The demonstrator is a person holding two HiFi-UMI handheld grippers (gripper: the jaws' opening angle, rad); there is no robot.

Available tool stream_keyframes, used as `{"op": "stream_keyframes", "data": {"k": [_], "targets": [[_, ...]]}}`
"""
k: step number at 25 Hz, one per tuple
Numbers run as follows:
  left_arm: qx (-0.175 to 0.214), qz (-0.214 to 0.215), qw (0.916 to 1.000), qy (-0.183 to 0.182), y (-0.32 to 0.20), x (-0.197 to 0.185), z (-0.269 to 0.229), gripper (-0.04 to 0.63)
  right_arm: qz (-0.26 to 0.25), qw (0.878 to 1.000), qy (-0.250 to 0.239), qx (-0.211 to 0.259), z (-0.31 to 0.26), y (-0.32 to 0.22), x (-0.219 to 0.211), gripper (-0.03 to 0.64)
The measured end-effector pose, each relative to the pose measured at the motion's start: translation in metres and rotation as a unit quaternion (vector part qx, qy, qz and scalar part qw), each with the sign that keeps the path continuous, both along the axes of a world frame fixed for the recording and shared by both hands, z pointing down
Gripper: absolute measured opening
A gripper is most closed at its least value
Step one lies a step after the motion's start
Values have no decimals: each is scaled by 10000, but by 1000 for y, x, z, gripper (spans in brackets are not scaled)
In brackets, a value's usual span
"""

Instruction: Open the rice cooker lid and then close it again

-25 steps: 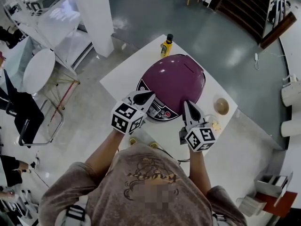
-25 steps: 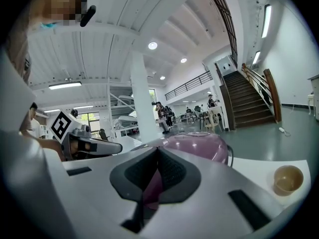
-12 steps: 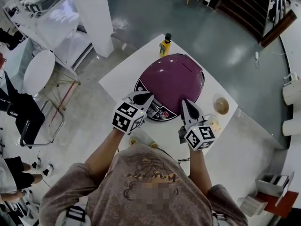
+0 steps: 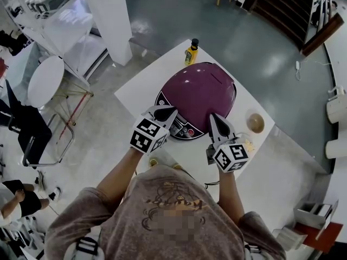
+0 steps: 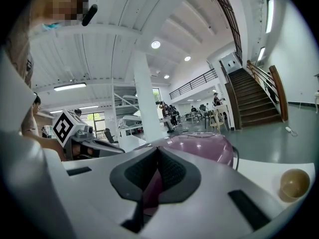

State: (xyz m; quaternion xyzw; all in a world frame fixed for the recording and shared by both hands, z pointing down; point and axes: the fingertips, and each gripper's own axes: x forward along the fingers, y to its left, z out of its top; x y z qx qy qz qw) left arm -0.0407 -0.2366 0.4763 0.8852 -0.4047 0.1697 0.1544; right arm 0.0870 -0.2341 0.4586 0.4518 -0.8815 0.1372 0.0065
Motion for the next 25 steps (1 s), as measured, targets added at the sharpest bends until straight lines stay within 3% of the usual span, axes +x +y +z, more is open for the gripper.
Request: {"op": "stream_keyframes", "data": {"k": [7, 18, 25], "targets": [[57, -55, 9999, -136, 0, 0, 0, 18, 4, 10000, -8, 16, -1, -1, 1, 3], [-12, -108, 9995, 293, 1, -1, -4, 20, -116, 9998, 120, 95, -7, 1, -2, 3], [42, -138, 9989, 447, 2, -4, -3, 20, -186, 9984, 240, 470, -33, -2, 2, 3]]}}
